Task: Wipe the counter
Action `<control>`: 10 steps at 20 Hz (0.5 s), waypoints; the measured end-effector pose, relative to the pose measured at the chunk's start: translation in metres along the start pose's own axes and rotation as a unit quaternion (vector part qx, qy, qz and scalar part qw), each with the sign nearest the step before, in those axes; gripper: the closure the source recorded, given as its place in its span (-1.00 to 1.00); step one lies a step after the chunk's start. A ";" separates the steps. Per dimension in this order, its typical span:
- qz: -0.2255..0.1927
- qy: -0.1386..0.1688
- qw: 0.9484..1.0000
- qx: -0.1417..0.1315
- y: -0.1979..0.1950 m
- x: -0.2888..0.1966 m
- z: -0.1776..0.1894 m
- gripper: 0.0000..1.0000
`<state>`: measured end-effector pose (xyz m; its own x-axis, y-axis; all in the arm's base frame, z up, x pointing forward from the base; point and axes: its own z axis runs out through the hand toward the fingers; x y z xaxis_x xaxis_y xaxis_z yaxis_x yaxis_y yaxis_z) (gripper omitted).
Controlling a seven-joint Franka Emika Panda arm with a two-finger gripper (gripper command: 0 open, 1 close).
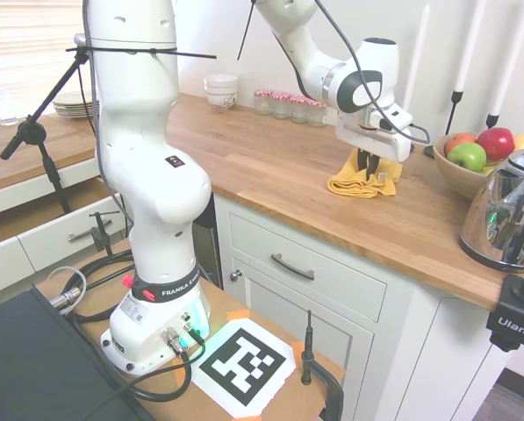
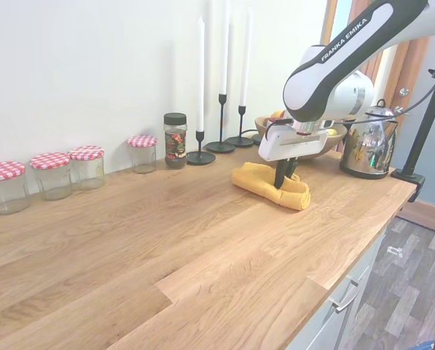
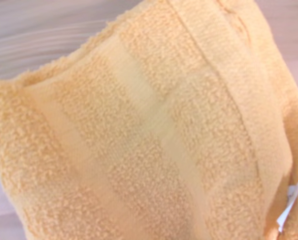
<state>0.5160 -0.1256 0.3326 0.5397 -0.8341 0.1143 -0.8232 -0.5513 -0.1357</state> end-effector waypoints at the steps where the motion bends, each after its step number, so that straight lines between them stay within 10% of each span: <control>1: -0.009 0.000 1.000 -0.001 -0.013 -0.014 0.000 1.00; 10: -0.083 0.015 0.996 -0.012 -0.097 -0.136 -0.002 1.00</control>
<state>0.5220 0.0414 0.3318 0.6634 -0.7303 0.1629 -0.7274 -0.6805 -0.0882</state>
